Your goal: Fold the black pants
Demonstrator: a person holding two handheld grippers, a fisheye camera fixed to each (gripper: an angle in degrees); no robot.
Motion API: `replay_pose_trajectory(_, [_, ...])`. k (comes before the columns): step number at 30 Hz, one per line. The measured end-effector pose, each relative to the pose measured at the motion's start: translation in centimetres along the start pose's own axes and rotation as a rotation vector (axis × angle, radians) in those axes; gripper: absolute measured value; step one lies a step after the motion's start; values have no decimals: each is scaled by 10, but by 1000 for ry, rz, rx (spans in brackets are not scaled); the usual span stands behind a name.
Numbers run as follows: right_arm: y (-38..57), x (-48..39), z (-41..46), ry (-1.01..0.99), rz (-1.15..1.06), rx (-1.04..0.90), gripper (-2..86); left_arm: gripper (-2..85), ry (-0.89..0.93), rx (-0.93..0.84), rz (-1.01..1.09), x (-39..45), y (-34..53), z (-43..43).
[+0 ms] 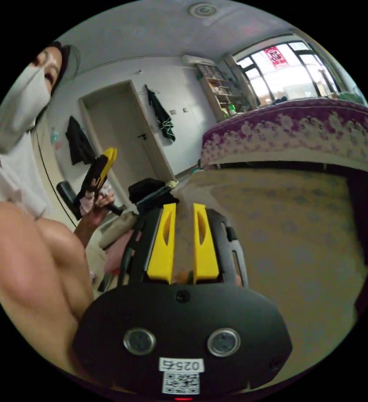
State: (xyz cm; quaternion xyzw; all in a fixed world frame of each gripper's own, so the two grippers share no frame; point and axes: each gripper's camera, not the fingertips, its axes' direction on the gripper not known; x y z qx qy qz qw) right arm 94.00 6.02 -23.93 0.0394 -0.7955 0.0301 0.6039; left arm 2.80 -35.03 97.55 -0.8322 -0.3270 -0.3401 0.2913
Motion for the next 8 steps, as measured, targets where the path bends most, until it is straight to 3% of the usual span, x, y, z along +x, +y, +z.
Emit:
replay_pose_trajectory(3, [24, 26, -67, 252, -39, -53, 122, 73, 319, -211, -21, 35, 80, 87])
replay_pose_trajectory(5, [38, 59, -128, 323, 97, 4, 142, 80, 557, -359, -29, 79, 158, 156])
replay_pose_trajectory(8, [47, 96, -206, 480, 256, 70, 166, 94, 767, -496, -109, 126, 250, 227])
